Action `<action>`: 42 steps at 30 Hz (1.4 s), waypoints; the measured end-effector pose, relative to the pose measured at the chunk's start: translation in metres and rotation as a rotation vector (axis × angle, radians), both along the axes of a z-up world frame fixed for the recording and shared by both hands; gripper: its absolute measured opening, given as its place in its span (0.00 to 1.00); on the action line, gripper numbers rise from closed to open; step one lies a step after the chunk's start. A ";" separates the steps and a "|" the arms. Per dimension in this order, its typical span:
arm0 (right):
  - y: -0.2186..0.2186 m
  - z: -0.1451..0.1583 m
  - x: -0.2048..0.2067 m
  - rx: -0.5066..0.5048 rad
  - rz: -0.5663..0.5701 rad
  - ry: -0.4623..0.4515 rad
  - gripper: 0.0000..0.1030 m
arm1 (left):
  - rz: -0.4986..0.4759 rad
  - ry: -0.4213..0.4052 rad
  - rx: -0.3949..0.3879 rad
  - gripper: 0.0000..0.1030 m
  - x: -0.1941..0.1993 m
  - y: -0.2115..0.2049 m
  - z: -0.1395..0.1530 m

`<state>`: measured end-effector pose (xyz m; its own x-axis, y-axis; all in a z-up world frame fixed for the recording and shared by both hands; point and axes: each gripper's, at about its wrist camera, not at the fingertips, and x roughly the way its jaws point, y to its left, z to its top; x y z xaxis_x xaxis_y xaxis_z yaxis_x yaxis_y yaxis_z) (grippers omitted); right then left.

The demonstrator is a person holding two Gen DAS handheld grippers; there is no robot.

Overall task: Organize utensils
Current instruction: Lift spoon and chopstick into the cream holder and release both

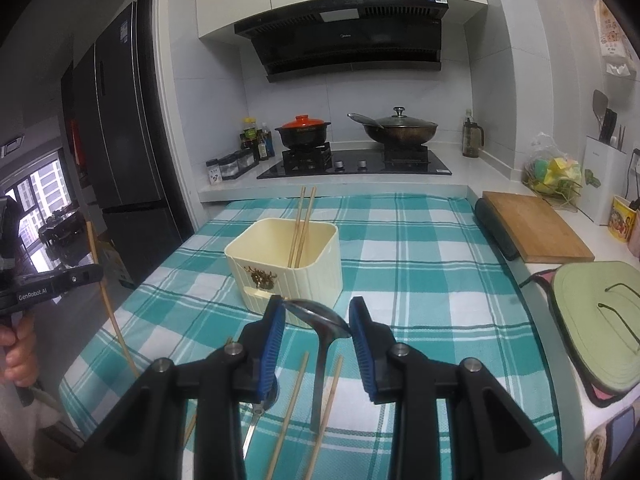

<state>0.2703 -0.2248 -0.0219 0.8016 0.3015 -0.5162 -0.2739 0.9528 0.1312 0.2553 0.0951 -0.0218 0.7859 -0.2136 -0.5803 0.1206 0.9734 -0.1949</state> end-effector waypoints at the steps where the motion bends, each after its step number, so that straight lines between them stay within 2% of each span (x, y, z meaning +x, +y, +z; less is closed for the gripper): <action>1: 0.001 0.003 0.003 0.004 0.004 0.000 0.33 | -0.005 0.000 -0.004 0.05 0.002 0.000 0.002; 6: 0.005 0.019 0.022 0.014 0.026 -0.002 0.33 | -0.026 -0.023 -0.021 0.05 0.018 -0.002 0.027; 11: 0.014 0.044 0.051 0.015 0.053 -0.017 0.32 | -0.033 -0.098 -0.005 0.05 0.044 -0.007 0.070; 16: 0.021 0.071 0.093 0.039 0.058 -0.034 0.32 | -0.032 -0.163 -0.007 0.05 0.089 -0.015 0.107; 20: 0.034 0.085 0.130 0.061 0.077 -0.045 0.32 | -0.016 -0.188 -0.011 0.05 0.135 -0.023 0.114; 23: 0.046 0.084 0.157 0.057 0.086 -0.050 0.32 | 0.014 -0.182 -0.004 0.05 0.170 -0.027 0.104; 26: 0.058 0.071 0.181 0.044 0.093 -0.033 0.32 | 0.035 -0.148 0.004 0.05 0.201 -0.032 0.082; 33: 0.069 0.011 0.236 0.048 0.096 0.137 0.32 | 0.035 0.001 0.010 0.04 0.253 -0.041 0.018; 38: 0.066 -0.033 0.265 0.060 0.057 0.249 0.32 | 0.032 0.098 0.024 0.04 0.271 -0.047 -0.023; 42: 0.064 -0.054 0.280 0.057 0.036 0.297 0.27 | 0.027 0.141 0.050 0.05 0.280 -0.054 -0.042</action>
<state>0.5499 -0.1605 -0.0764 0.6068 0.3619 -0.7077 -0.2488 0.9321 0.2633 0.5352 0.0415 -0.0640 0.7009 -0.1613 -0.6947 0.0690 0.9848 -0.1591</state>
